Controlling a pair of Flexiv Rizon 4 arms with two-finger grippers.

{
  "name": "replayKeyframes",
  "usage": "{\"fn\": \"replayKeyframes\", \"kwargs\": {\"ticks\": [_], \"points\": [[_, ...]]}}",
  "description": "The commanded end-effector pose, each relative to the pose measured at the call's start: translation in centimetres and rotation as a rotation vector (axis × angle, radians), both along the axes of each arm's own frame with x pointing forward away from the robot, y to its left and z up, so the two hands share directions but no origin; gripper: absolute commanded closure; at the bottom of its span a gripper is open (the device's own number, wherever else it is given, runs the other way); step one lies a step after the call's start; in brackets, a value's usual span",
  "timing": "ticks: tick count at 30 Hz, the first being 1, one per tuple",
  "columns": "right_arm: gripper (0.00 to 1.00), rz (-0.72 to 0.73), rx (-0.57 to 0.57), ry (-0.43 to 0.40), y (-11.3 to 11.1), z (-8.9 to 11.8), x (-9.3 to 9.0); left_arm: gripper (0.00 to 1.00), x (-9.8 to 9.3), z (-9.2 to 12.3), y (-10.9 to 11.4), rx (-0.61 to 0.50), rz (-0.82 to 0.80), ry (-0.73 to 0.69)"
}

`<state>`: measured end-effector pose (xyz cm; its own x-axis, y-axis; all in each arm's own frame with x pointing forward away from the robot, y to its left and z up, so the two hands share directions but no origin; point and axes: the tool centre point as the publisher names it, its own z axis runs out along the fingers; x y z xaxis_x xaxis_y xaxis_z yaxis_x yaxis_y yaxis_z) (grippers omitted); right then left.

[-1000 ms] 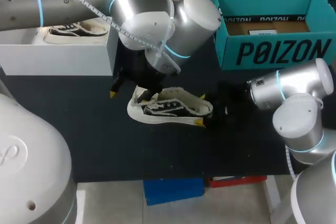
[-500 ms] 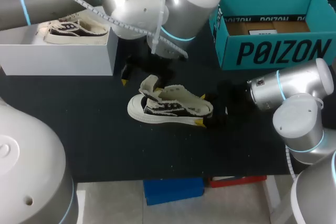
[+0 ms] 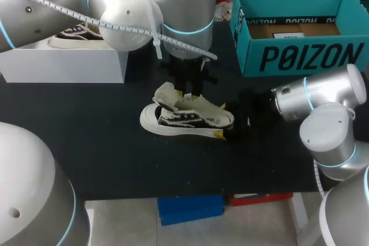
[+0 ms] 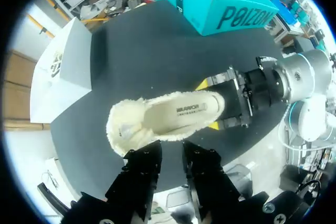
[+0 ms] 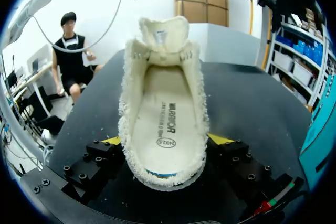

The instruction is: Take the shoe out of the shoebox, open the shoe tongue, remove and reinsert the insole, then place the shoe into the shoebox

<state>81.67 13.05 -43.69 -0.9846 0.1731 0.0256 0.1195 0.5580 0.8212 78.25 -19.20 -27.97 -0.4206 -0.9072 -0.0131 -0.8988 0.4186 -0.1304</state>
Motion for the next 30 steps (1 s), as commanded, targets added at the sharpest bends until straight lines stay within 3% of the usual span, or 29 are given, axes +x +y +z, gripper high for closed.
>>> {"fn": "replayKeyframes", "kwargs": {"ticks": [1, 19, 23, 25, 30], "points": [[1.0, -0.002, -0.001, 0.001, 0.1, -0.4, 0.1, 1.0, 0.4, -0.9, -0.2, -0.166, -0.628, 0.025], [1.0, -0.002, -0.001, 0.001, 0.1, -0.4, 0.1, 1.0, 0.4, -0.9, -0.2, -0.166, -0.628, 0.025], [1.0, -0.002, -0.001, 0.001, 0.1, -0.4, 0.1, 1.0, 0.1, -0.8, -0.5, -0.167, -0.827, 0.072], [1.0, -0.002, -0.001, 0.001, 0.1, -0.4, 0.1, 1.0, 0.6, -0.7, -0.5, -0.114, -0.887, 0.061], [1.0, -0.002, -0.001, 0.001, 0.1, -0.4, 0.1, 1.0, 1.7, -0.8, -0.6, -0.109, -0.985, 0.056]]}}
